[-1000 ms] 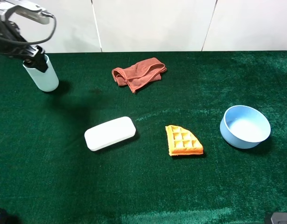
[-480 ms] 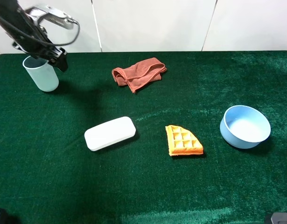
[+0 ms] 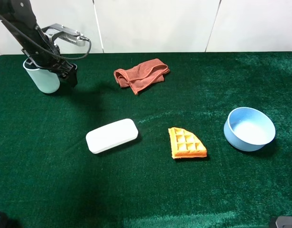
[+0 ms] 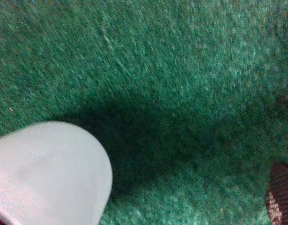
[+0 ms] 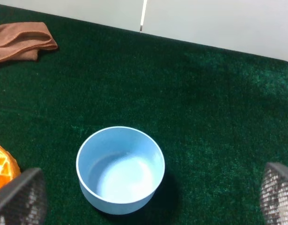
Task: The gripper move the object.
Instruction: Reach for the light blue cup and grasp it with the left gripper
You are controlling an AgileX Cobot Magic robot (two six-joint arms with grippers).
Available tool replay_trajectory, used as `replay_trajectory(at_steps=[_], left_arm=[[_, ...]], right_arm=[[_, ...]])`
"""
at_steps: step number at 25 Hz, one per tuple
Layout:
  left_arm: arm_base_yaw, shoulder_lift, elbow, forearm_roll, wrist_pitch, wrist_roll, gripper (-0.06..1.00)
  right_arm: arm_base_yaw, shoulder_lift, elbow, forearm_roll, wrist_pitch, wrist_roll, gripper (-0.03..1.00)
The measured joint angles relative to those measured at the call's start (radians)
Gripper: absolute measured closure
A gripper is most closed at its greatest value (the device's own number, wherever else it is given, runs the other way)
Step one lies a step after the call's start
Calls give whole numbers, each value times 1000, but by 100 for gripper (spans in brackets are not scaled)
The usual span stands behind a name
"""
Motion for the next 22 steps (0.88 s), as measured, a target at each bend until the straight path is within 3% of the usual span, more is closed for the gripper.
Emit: replay_trajectory(at_steps=[4,7,15,22], left_arm=[[0,8,0,0,22,-1,3],[0,8,0,0,23,-5,10],[0,8,0,0,29,-7,49],[0,8,-2,7,34,-8,74]], right_arm=[[0,0,0,0,0,0,27],[0,0,0,0,0,0,27],[0,0,0,0,0,0,27],[0,0,0,0,0,0,27]])
